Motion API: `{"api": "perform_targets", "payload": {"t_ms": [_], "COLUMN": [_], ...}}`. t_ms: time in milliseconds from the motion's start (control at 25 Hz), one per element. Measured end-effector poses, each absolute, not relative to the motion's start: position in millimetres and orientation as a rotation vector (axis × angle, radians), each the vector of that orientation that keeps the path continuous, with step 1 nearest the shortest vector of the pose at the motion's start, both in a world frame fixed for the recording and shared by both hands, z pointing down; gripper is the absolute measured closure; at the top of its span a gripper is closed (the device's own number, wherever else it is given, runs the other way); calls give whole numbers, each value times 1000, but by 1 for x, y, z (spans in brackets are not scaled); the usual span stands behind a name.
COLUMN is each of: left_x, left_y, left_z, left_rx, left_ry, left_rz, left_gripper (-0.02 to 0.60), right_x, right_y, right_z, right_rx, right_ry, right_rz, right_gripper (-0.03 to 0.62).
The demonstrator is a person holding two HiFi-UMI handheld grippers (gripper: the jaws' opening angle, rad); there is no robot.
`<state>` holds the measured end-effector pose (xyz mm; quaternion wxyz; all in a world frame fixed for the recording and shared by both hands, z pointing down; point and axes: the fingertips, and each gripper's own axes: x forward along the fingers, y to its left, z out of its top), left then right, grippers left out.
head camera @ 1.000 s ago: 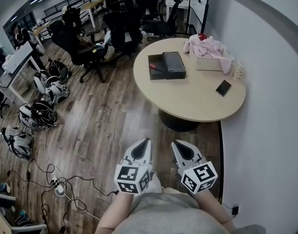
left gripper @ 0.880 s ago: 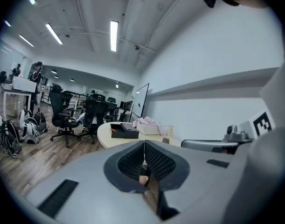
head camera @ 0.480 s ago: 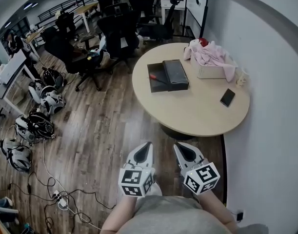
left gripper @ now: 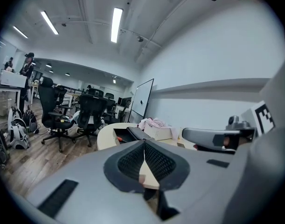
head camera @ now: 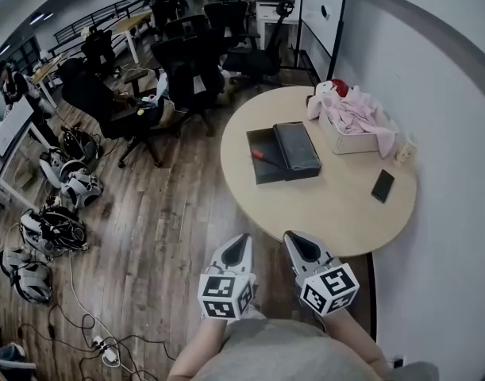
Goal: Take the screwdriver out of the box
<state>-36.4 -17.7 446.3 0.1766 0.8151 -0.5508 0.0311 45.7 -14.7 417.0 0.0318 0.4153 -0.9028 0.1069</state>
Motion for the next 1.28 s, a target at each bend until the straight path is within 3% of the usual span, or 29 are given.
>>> {"api": "perform_targets", "payload": {"t_ms": [560,1280], "left_x": [-92,-80], "left_y": [-137,-242], "left_z": [452,490], "left_rx": [2351,2426], "left_ry": [-1489,-1249], "left_rz": [120,260], "left_gripper": [577,577], "right_x": [-10,16], "right_y": [-131,-213], "right_z": [422,438], "right_rx": [1357,1534], "right_ry": [-2754,-2620], "right_rz": [342,399], "right_gripper": [594,594]}}
